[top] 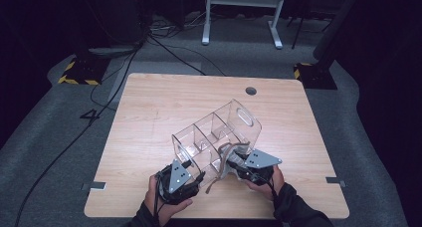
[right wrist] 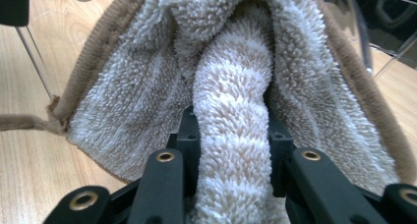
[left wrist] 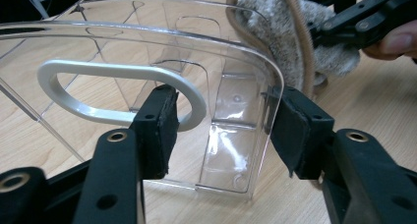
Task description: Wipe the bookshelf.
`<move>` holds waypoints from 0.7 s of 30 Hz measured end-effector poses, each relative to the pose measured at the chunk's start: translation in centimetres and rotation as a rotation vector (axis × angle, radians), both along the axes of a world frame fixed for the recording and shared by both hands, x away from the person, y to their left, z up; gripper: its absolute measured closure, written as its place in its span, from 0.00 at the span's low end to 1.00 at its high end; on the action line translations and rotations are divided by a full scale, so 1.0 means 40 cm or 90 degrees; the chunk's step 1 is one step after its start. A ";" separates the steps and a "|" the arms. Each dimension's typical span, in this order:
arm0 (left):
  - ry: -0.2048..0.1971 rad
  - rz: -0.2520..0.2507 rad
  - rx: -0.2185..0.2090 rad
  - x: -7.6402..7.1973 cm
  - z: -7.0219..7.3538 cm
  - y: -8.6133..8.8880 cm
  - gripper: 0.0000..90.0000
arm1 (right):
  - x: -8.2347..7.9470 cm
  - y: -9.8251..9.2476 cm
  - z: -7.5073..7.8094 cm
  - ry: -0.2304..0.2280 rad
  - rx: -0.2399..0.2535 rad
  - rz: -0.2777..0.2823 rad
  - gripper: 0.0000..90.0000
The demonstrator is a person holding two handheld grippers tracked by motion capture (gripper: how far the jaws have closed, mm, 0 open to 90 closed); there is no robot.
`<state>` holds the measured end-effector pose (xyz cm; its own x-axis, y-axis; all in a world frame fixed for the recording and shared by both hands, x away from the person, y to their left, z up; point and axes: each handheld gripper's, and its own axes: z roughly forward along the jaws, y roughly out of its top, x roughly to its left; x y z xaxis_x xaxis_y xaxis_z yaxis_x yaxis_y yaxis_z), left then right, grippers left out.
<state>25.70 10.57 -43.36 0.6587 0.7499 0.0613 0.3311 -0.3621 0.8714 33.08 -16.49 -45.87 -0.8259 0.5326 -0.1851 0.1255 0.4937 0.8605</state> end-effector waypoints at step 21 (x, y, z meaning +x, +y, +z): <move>0.004 -0.058 -0.005 0.123 -0.004 0.001 0.60 | 0.038 -0.003 0.060 -0.070 0.036 -0.102 0.77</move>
<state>30.63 10.62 -43.50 0.7249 0.6870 0.0512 0.3025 -0.3843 0.8723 34.61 -16.60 -43.49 -0.7058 0.6682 -0.2354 0.1024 0.4250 0.8994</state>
